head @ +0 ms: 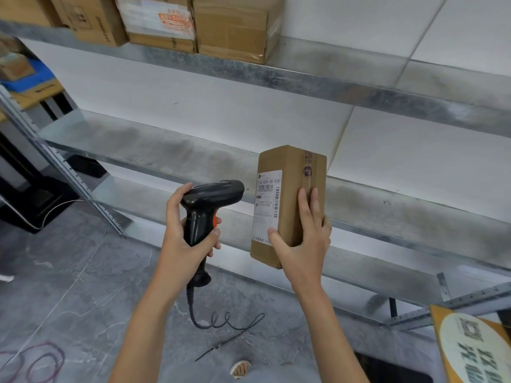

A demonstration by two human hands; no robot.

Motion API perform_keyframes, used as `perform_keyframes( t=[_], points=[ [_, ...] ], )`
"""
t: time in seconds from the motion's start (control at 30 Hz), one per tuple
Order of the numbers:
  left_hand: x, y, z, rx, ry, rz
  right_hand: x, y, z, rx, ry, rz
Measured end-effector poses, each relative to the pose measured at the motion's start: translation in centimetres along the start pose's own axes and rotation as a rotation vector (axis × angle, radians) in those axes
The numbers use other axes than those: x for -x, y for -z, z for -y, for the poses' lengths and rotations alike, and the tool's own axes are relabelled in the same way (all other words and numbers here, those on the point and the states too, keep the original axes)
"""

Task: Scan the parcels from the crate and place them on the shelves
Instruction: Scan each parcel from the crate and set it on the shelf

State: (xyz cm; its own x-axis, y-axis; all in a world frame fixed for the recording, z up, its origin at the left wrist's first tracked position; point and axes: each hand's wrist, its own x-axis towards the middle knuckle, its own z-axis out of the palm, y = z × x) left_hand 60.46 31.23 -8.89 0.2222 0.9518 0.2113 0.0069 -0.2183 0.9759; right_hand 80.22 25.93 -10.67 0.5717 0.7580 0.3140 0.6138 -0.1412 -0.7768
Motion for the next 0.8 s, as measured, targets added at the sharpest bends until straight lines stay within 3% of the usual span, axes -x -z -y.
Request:
perform_keyframes(
  t=[0.8],
  points=[
    [0.6, -1.6, 0.0, 0.004, -0.035, 0.050, 0.3, 1.2, 0.1, 0.007, 0.027, -0.037]
  ],
)
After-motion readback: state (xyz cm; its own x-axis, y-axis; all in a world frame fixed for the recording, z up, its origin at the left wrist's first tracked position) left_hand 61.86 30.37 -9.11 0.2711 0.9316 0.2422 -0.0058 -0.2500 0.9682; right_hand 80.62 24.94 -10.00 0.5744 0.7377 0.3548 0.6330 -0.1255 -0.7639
